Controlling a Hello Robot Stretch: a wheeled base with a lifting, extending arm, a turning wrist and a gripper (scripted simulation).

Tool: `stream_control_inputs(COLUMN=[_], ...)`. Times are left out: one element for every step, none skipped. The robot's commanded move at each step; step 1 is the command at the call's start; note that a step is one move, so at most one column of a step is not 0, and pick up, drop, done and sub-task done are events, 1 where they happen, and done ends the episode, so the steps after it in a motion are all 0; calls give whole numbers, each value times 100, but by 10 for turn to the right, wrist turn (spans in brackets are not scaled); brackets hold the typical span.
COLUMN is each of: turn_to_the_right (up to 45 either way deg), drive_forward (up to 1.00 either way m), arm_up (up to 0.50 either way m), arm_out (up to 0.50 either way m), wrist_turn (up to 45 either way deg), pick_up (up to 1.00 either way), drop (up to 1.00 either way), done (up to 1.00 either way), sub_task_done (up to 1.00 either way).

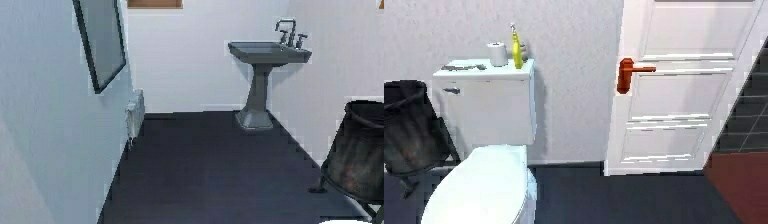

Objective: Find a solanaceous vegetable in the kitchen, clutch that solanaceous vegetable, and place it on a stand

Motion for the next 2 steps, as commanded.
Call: stream_control_inputs(turn_to_the_right=[-450, -30], drive_forward=[0, 0], arm_up=[0, 0], arm_out=[0, 0], wrist_turn=[0, 0], pick_up=[0, 0], drop=[0, 0], done=[0, 0], sub_task_done=[0, 0])
